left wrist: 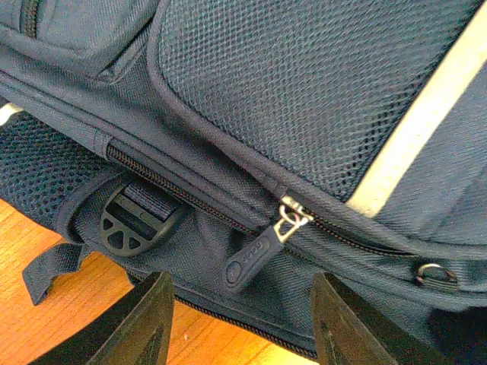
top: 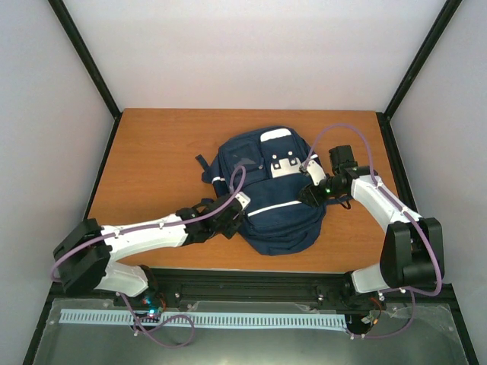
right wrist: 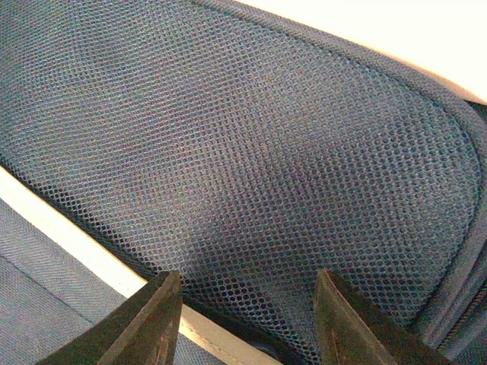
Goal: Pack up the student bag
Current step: Adjust the student bag at the center of the board.
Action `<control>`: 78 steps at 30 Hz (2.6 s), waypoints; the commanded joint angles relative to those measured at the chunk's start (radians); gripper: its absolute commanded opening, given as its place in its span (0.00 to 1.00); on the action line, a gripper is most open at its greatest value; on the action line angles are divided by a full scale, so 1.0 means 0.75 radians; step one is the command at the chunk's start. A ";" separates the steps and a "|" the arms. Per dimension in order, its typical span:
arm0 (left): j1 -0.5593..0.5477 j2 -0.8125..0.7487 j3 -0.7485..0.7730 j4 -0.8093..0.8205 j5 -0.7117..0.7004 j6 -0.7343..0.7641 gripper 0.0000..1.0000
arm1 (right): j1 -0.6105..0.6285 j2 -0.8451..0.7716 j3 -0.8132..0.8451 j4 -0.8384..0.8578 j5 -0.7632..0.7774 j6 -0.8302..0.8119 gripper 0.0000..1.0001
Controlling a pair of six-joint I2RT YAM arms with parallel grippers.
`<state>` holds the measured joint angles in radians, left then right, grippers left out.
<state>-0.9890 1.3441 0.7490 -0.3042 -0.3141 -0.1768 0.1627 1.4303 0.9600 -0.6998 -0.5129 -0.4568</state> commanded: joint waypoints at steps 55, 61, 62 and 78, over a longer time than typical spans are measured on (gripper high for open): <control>-0.212 0.658 0.787 -0.086 0.588 -0.198 0.01 | -0.154 -0.123 0.210 -0.196 -0.047 -0.003 0.40; -0.176 0.701 0.816 0.040 0.643 -0.231 0.02 | -0.243 -0.274 0.306 -0.372 -0.034 -0.076 0.44; -0.164 0.706 0.826 0.060 0.662 -0.237 0.02 | -0.244 -0.303 0.297 -0.393 -0.020 -0.087 0.44; -0.076 0.959 1.100 0.241 0.827 -0.397 0.33 | -0.360 -0.417 0.098 -0.472 0.185 -0.229 0.44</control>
<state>-1.0595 2.0743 1.5307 -0.2016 0.2771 -0.4213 -0.0898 1.1172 1.0550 -1.0245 -0.3981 -0.5858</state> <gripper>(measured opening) 0.213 0.446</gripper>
